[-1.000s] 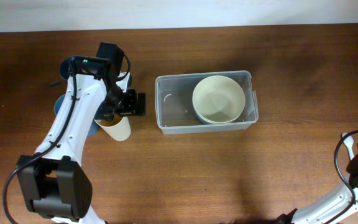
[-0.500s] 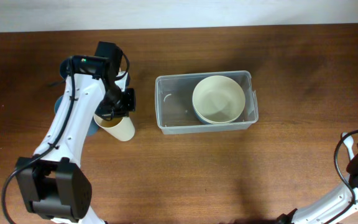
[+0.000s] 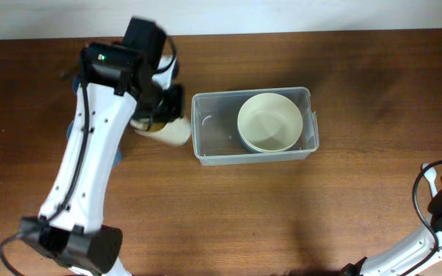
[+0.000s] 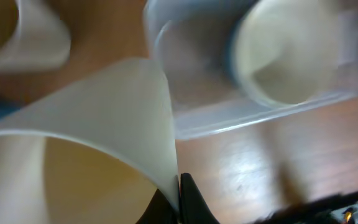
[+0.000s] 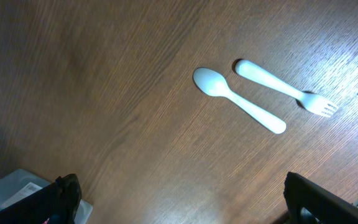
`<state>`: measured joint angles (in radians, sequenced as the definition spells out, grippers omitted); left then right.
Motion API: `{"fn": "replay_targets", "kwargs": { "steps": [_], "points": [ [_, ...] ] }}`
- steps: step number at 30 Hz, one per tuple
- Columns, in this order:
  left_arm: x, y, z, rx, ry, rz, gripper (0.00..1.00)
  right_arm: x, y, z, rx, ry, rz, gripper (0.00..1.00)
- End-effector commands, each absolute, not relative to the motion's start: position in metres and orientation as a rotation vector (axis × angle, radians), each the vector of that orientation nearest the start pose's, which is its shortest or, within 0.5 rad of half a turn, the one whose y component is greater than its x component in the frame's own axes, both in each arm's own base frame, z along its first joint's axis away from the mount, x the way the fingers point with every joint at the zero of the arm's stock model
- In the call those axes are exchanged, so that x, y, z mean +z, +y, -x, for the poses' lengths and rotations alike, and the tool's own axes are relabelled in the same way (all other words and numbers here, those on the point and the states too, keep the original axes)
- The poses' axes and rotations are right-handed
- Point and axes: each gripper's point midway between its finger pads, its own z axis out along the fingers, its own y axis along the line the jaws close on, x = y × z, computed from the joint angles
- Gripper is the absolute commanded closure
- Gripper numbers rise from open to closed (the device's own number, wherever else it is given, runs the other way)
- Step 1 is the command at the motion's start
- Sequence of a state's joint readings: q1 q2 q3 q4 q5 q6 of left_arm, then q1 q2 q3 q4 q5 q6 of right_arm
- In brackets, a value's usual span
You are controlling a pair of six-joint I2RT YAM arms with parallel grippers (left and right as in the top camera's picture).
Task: Pack container
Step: 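Carry the beige cup and place it upright in the container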
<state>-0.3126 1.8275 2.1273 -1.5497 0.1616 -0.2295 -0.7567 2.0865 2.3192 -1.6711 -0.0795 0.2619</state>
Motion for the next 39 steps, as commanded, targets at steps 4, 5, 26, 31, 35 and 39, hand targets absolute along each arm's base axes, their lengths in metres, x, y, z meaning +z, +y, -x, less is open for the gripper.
{"fn": "replay_targets", "kwargs": {
  "steps": [4, 5, 26, 31, 35, 39],
  "points": [
    [0.323, -0.175, -0.365, -0.252, 2.607, -0.27, 0.98, 0.215, -0.267, -0.307, 0.076, 2.612, -1.457, 0.01],
    [0.323, -0.178, -0.364, -0.231, 2.599, -0.286, 0.98, 0.215, -0.267, -0.307, 0.076, 2.612, -1.457, 0.01],
    [0.22, -0.229, -0.371, -0.192, 2.871, -0.473, 0.98, 0.215, -0.267, -0.307, 0.076, 2.612, -1.457, 0.01],
    [0.22, -0.229, -0.371, -0.196, 2.869, -0.474, 0.92, 0.215, -0.268, -0.307, 0.076, 2.612, -1.457, 0.01],
    [0.219, -0.229, -0.371, -0.193, 2.868, -0.488, 0.72, 0.215, -0.267, -0.307, 0.076, 2.612, -1.457, 0.01],
    [0.219, -0.229, -0.373, -0.189, 2.863, -0.488, 0.72, 0.215, -0.267, -0.307, 0.076, 2.612, -1.457, 0.01]
  ]
}}
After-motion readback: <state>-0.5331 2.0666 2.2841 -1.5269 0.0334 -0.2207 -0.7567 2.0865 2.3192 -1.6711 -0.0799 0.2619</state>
